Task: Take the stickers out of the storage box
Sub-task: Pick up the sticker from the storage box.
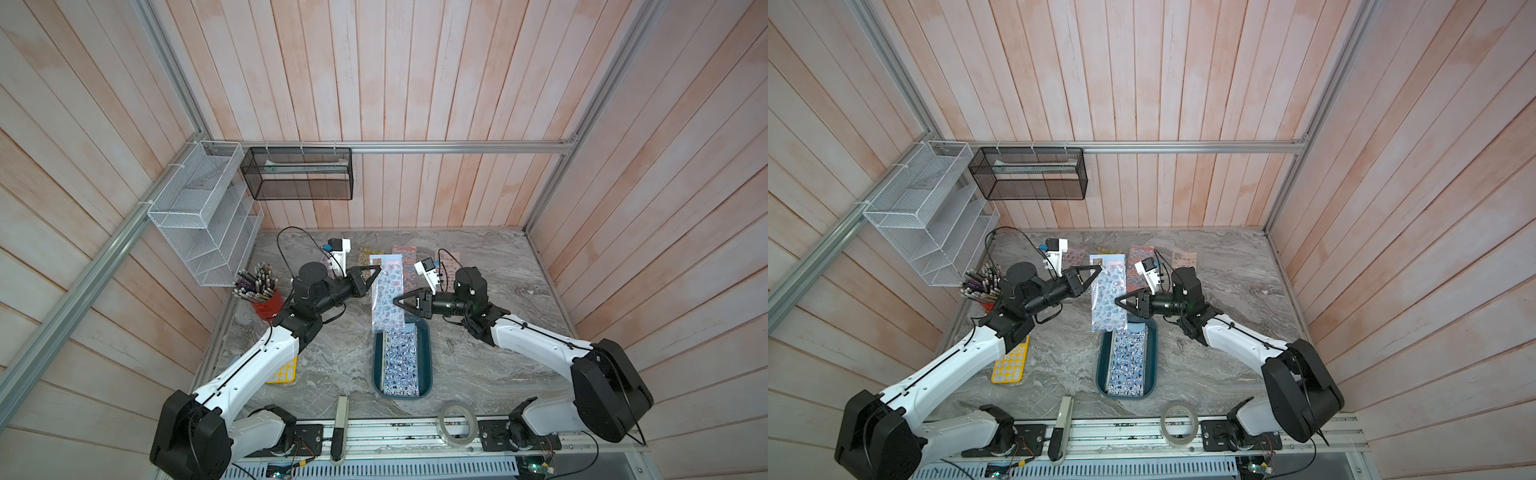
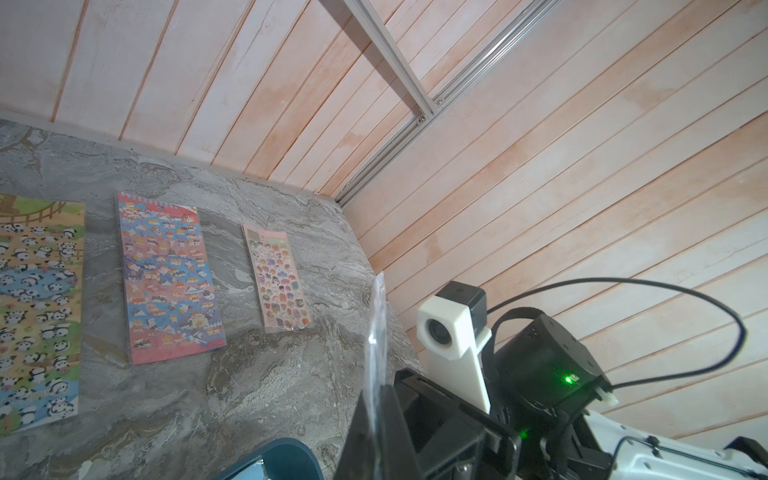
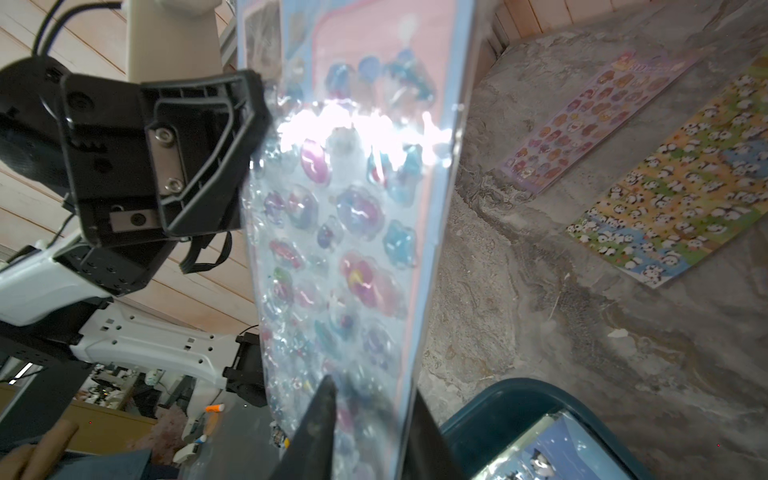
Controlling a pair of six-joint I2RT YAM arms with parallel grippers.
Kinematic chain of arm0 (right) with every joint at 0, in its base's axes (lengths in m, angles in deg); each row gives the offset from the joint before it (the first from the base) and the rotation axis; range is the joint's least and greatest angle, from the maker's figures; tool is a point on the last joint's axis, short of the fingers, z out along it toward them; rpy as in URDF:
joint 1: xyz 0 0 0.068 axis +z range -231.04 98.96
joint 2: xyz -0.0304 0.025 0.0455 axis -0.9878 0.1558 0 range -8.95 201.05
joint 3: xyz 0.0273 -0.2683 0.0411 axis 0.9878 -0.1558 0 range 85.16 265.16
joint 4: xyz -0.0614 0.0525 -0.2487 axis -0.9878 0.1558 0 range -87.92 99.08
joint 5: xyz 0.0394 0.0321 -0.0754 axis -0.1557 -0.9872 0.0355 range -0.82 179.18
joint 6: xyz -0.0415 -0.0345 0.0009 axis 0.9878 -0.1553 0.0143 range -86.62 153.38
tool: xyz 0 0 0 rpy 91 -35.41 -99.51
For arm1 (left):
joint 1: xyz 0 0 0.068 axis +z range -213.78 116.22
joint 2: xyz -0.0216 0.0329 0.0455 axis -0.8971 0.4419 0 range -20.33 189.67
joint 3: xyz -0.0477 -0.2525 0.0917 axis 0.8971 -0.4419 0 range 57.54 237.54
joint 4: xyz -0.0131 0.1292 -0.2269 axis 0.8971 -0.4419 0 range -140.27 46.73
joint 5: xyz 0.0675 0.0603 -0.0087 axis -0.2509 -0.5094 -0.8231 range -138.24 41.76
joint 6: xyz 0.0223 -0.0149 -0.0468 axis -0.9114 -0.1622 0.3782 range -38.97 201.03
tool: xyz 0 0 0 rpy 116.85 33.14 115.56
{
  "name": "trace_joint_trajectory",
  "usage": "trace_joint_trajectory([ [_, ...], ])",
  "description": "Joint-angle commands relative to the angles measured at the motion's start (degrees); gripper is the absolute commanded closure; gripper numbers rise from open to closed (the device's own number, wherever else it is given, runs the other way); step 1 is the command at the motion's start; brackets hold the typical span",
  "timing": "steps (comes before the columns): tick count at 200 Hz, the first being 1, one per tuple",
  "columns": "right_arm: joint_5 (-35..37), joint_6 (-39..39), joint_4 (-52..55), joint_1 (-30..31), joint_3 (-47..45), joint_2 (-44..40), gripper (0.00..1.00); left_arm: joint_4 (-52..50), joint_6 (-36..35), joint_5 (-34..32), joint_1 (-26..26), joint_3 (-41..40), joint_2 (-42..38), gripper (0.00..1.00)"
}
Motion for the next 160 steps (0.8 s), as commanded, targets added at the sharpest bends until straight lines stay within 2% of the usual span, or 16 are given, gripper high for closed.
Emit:
trace_joint_trajectory([
  [1, -0.3, -0.6, -0.7, 0.3, -0.9, -2.0, 1.0, 0.9, 0.7, -0.2, 0.5, -0.2, 1.0, 0.98],
  [11, 0.5, 0.7, 2.0, 0.3, -0.7, -2.6, 1.0, 1.0, 1.3, -0.3, 0.7, -0.3, 1.2, 0.81],
  [28, 4.8, 5.4, 10.1, 0.2, 1.2, -3.9, 1.0, 1.1, 1.7, -0.3, 0.9, -0.4, 1.3, 0.42],
  [46, 14.4, 12.3, 24.0, -0.1, 5.7, -4.4, 1.0, -0.7, 1.4, -1.4, 1.0, 0.1, 0.9, 0.23],
  [50, 17.0, 13.7, 27.1, -0.1, 6.9, -4.2, 1.0, -1.4, 1.1, -1.9, 1.0, 0.2, 0.7, 0.04],
  [52, 19.1, 14.6, 29.4, -0.2, 7.8, -4.1, 1.0, -1.7, 1.0, -2.2, 1.0, 0.3, 0.6, 0.01],
  [68, 29.4, 18.3, 38.4, -0.5, 11.3, -3.8, 1.0, -3.7, 0.3, -4.0, 1.2, 0.3, -0.4, 0.0],
  [96, 43.9, 21.8, 46.1, -1.1, 13.6, -4.4, 1.0, -4.7, 0.1, -6.7, 1.6, -1.1, -3.0, 0.0],
  [135, 60.6, 24.4, 52.0, -3.3, 18.8, -1.8, 1.0, -8.1, 1.0, -12.8, 3.0, -2.6, -6.6, 0.0],
  [160, 67.5, 25.8, 53.6, -5.3, 22.2, 1.4, 1.0, -9.4, 1.4, -15.8, 3.7, -4.0, -9.3, 0.0],
])
